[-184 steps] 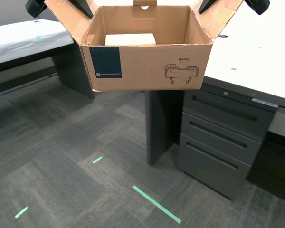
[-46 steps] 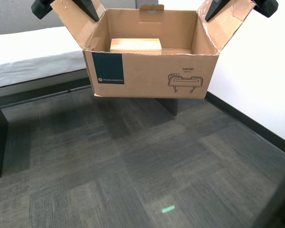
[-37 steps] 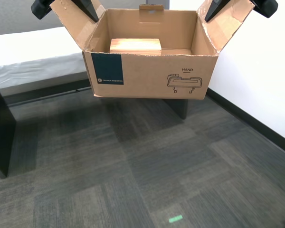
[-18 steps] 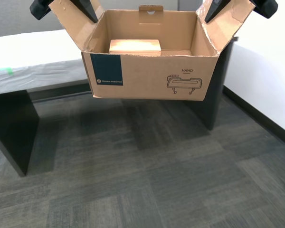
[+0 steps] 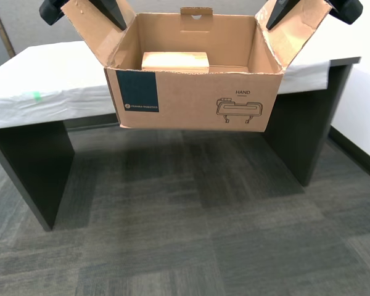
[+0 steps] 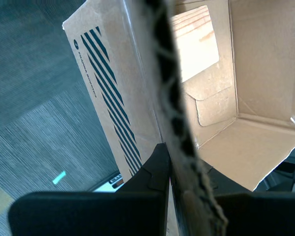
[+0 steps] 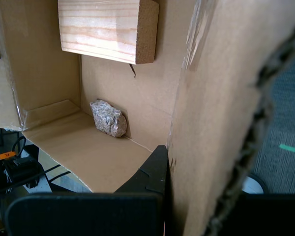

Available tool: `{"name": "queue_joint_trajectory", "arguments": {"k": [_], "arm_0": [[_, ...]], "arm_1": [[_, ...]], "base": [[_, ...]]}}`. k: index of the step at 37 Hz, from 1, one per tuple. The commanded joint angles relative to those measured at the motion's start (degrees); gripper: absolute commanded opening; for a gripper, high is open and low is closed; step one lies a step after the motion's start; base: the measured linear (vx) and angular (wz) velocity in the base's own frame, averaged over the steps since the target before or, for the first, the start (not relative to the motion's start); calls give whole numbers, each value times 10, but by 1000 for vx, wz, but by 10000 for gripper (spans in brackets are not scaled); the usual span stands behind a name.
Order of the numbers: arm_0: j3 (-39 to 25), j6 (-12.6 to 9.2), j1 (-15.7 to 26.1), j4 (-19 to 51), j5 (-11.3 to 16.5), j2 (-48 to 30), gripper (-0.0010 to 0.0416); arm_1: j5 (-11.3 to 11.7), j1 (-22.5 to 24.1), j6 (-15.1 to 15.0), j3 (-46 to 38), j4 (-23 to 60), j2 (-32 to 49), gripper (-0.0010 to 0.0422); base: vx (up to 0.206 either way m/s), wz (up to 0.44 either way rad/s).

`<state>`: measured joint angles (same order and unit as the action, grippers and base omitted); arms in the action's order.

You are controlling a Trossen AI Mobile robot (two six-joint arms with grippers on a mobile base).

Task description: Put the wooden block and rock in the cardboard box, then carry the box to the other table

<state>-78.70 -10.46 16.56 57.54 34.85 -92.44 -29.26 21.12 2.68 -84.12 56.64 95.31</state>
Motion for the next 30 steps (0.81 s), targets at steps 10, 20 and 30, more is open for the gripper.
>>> {"name": "queue_joint_trajectory", "arguments": {"k": [10,20,30], "arm_0": [[-1,-7,1,-2,10,0,-1],[-1,-3,2,-9,10,0,-1],[-1,33,2,-9,11,0,-1]], "arm_1": [[-12,4,-23,-1,1,-1,-1],[-12,5,-19,-1,-2,-1,-1],[-11,7,40,-1,-22,-1,-1]], "base": [[196,31],[195,-15],[192,-11]]}}
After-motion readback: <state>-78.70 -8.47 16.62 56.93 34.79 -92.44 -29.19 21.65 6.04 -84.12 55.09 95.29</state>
